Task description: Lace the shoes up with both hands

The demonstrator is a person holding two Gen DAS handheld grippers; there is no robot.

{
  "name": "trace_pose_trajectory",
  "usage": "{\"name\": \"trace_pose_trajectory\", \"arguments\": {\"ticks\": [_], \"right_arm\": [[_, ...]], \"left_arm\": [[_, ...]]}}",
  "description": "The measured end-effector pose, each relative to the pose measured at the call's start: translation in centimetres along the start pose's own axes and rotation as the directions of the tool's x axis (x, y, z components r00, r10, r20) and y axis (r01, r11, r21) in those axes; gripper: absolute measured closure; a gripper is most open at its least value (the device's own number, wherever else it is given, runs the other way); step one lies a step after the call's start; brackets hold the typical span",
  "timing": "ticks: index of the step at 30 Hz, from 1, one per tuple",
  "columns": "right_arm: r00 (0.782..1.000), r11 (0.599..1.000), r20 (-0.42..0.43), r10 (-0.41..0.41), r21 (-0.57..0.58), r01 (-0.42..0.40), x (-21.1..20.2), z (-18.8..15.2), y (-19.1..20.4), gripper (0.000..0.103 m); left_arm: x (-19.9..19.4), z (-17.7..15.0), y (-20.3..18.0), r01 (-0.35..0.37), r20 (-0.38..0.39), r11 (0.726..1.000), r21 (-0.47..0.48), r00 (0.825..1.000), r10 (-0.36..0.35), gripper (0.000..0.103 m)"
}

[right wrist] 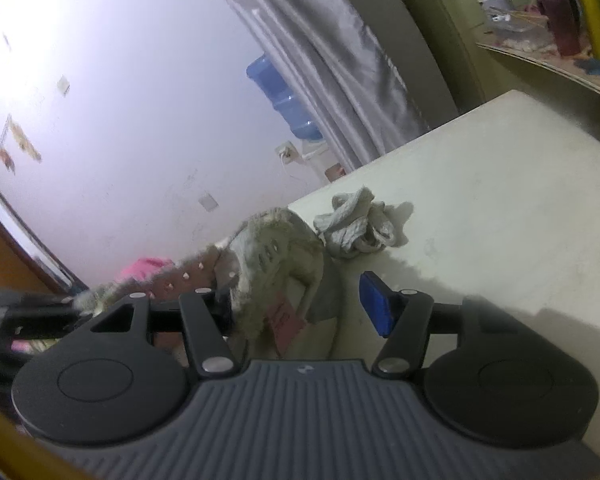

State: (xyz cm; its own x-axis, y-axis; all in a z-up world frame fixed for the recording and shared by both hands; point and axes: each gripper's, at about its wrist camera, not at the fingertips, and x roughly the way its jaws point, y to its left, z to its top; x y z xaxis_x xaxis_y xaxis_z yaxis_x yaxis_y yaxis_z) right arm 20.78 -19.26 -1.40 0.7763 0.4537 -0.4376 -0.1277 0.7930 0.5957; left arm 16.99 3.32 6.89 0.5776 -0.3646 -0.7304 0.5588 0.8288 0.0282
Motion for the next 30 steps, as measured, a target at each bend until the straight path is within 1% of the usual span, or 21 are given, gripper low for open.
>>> {"name": "trace_pose_trajectory", "arguments": {"ticks": [2, 3, 5, 7, 9, 10, 11, 12, 13, 15, 18, 20, 22, 23, 25, 27, 30], "right_arm": [[0.999, 1.000, 0.041, 0.019, 0.006, -0.019, -1.6, 0.9, 0.1, 0.045], [0.998, 1.000, 0.064, 0.025, 0.007, -0.026, -2.4, 1.4, 0.2, 0.045], [0.991, 0.999, 0.132, -0.023, -0.025, 0.026, -4.0, 2.6, 0.6, 0.044], [0.984, 0.996, 0.168, -0.066, -0.054, 0.076, -4.8, 3.9, 0.7, 0.044], [0.982, 0.994, 0.163, -0.092, -0.048, 0.101, -4.6, 5.0, 0.0, 0.044], [0.982, 0.992, 0.153, -0.107, -0.048, 0.115, -4.0, 5.3, -0.5, 0.044], [0.981, 0.988, 0.137, -0.139, -0.053, 0.147, -3.1, 5.7, -1.0, 0.044], [0.975, 0.979, 0.128, -0.184, -0.062, 0.193, -2.0, 5.9, -1.4, 0.044], [0.966, 0.968, 0.125, -0.228, -0.080, 0.239, -0.9, 6.1, -1.7, 0.044], [0.941, 0.937, 0.093, -0.325, -0.105, 0.334, 2.2, 6.4, -2.5, 0.044], [0.965, 0.965, -0.033, -0.262, -0.041, 0.261, 5.5, 6.6, -3.9, 0.043], [0.971, 0.975, -0.093, -0.222, -0.006, 0.223, 7.2, 6.3, -4.3, 0.043], [0.971, 0.976, -0.101, -0.218, 0.001, 0.219, 8.3, 5.7, -4.2, 0.043], [0.974, 0.978, -0.082, -0.210, -0.006, 0.210, 8.7, 5.4, -4.0, 0.043], [0.975, 0.978, -0.071, -0.209, -0.010, 0.209, 9.1, 5.4, -3.7, 0.043], [0.980, 0.983, -0.075, -0.185, -0.002, 0.185, 9.6, 5.4, -3.5, 0.043], [0.988, 0.987, -0.070, -0.138, 0.067, 0.143, 9.4, 5.5, -3.9, 0.043]], "left_arm": [[-0.8, -0.8, 0.3, 0.030, 0.051, 0.999, -0.037, 0.998, -0.028, 0.065], [-1.0, -1.2, 0.2, 0.035, 0.074, 0.999, -0.039, 0.997, -0.032, 0.065], [-1.1, -1.7, 0.0, 0.032, 0.112, 0.999, -0.033, 0.993, -0.028, 0.065], [-1.0, -2.1, -0.1, 0.040, 0.133, 0.998, -0.039, 0.990, -0.034, 0.065], [-1.1, -2.5, -0.1, 0.055, 0.157, 0.997, -0.045, 0.987, -0.047, 0.065], [-1.1, -2.6, -0.3, 0.048, 0.171, 0.998, -0.034, 0.984, -0.042, 0.065], [-1.1, -2.8, -0.7, 0.024, 0.187, 1.000, -0.014, 0.982, -0.021, 0.065], [-1.2, -3.1, -1.0, -0.002, 0.199, 1.000, 0.003, 0.980, 0.002, 0.065], [-1.3, -3.3, -1.3, -0.013, 0.206, 1.000, 0.013, 0.978, 0.010, 0.065], [-1.5, -3.8, -1.7, -0.021, 0.215, 0.999, 0.029, 0.976, 0.014, 0.064], [-1.6, -4.3, -2.1, -0.034, 0.229, 0.999, 0.037, 0.973, 0.025, 0.058], [-1.7, -4.7, -2.0, -0.037, 0.242, 0.999, 0.031, 0.970, 0.028, 0.057], [-1.8, -5.0, -2.0, -0.039, 0.256, 0.999, 0.025, 0.966, 0.031, 0.057], [-1.8, -5.2, -2.0, -0.040, 0.263, 0.999, 0.022, 0.964, 0.033, 0.057], [-1.9, -5.5, -2.0, -0.042, 0.276, 0.999, 0.016, 0.960, 0.036, 0.056], [-2.0, -5.8, -1.9, -0.044, 0.289, 0.999, 0.010, 0.956, 0.040, 0.054], [-2.2, -6.3, -1.7, -0.040, 0.305, 0.999, -0.003, 0.952, 0.039, 0.053]]}}
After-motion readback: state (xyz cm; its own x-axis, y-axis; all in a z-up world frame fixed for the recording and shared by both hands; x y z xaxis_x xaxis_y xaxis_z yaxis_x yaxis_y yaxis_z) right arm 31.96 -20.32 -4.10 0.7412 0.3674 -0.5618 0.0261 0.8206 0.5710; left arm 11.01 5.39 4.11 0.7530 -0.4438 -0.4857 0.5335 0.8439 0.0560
